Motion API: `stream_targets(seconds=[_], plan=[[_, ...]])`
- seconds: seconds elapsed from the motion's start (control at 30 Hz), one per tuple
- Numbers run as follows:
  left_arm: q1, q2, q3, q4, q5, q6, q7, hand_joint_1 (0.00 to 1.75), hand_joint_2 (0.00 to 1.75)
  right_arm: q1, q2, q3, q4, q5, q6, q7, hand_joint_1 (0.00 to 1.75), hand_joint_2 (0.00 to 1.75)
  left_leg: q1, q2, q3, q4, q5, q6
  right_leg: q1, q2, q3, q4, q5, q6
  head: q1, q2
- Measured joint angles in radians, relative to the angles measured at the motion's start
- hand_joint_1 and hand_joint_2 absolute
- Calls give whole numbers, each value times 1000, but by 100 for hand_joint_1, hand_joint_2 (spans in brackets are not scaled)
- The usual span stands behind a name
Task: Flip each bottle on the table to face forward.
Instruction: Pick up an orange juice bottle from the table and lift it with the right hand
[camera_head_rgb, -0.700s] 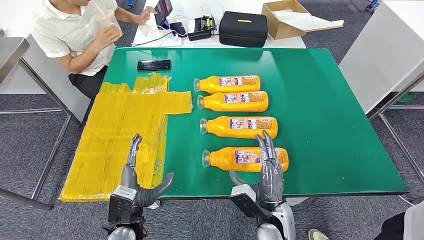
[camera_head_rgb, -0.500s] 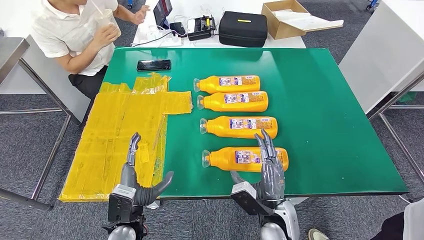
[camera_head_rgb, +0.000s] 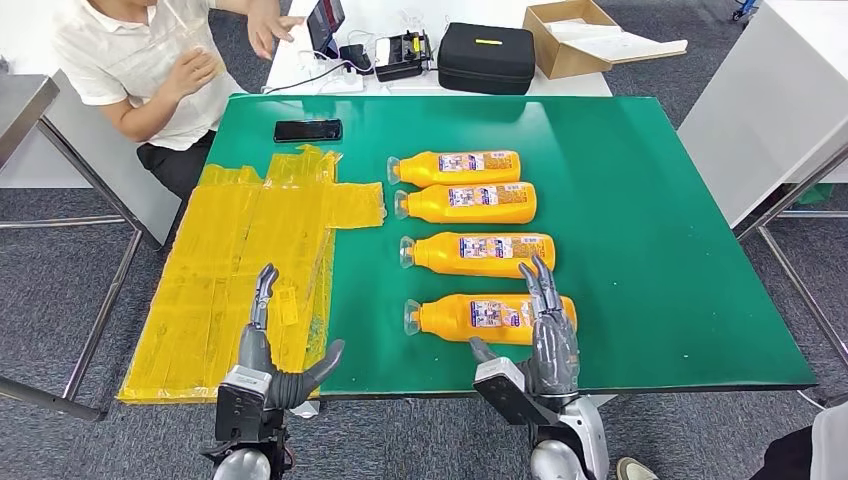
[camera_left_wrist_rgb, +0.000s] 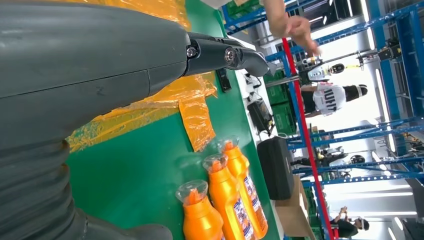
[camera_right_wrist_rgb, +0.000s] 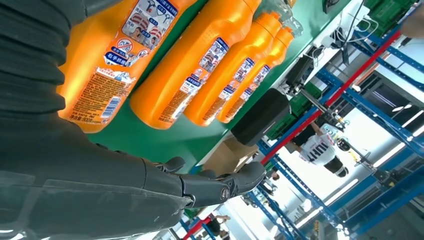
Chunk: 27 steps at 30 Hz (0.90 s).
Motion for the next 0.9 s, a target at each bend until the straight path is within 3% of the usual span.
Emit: stream_targets(seconds=[0.23,0.4,0.63,0.9], plan=[[0,-3,3,0,-6,-10,1,0,175,0,-18,1,-13,63,62,51,0,175,0,0,0,0,0,0,0,0,0,0,0,0,0,0],[-8,-15,3,1,-18,-43,15,0,175,-14,-103,7,15,217,171,181,0,175,0,-1,0,0,0,0,0,0,0,0,0,0,0,0],[-22,-32,0,16,-25,-64,29,0,175,-63,-234,9,81,299,232,233,0,175,-1,-1,0,1,0,0,-1,0,1,0,1,1,0,0],[-29,-35,0,28,-25,-69,30,0,175,-79,-283,16,105,307,238,239,0,175,0,-1,0,0,0,0,0,0,0,0,0,0,0,0]])
